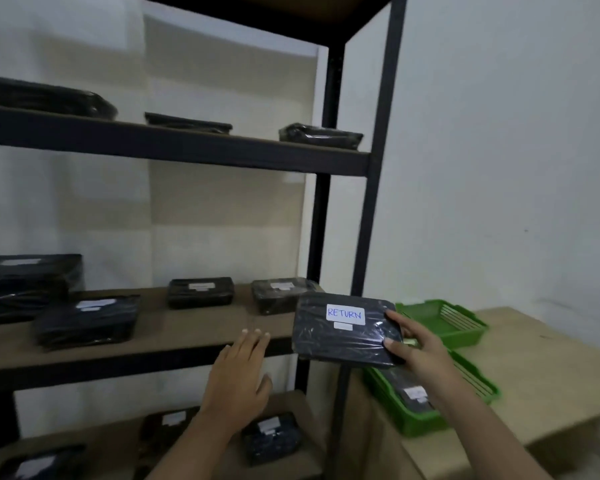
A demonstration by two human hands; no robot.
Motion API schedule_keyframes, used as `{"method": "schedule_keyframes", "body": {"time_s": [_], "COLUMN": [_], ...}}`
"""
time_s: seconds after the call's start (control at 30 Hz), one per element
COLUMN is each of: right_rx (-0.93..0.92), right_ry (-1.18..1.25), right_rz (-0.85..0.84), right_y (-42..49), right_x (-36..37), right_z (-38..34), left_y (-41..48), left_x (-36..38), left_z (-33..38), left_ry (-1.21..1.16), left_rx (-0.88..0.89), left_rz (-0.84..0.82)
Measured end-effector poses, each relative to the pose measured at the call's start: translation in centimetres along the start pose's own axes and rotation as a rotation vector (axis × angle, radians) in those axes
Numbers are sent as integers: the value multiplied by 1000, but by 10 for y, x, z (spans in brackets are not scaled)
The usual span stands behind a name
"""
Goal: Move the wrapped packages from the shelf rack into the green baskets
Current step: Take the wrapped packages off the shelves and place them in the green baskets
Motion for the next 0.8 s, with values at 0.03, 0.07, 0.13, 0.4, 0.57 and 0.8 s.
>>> {"method": "schedule_keyframes", "body": {"time_s": [0.03,0.07,0.13,0.4,0.57,0.8], "right_rx": [20,37,61,185,247,266], "right_ry": [-9,-28,-70,-111,-177,-234], "right_rz": [18,41,98,284,413,591], "right_y": [-1,-2,-3,26,62,118], "right_x": [-17,-33,-63,-152,-190,-222], "right_z": [7,13,23,85,115,149], "left_y": [3,6,14,57,94,146], "left_x": [12,22,43,137,193,249], "left_z": [13,26,49,111,130,151], "left_ry": [-15,-34,-78,-214,-282,-334], "left_rx": [6,11,24,144,187,212], "left_rz": [-33,-55,-80,-264,-361,-407]}}
Point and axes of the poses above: each hand's wrist, its own y-axis towards the middle knuckle, its own x-axis out of the palm, z = x × y, the point moved 4 cm from there along y, towards the middle knuckle, and after that the axes turned 10 degrees about x, right-handed, at the moved point
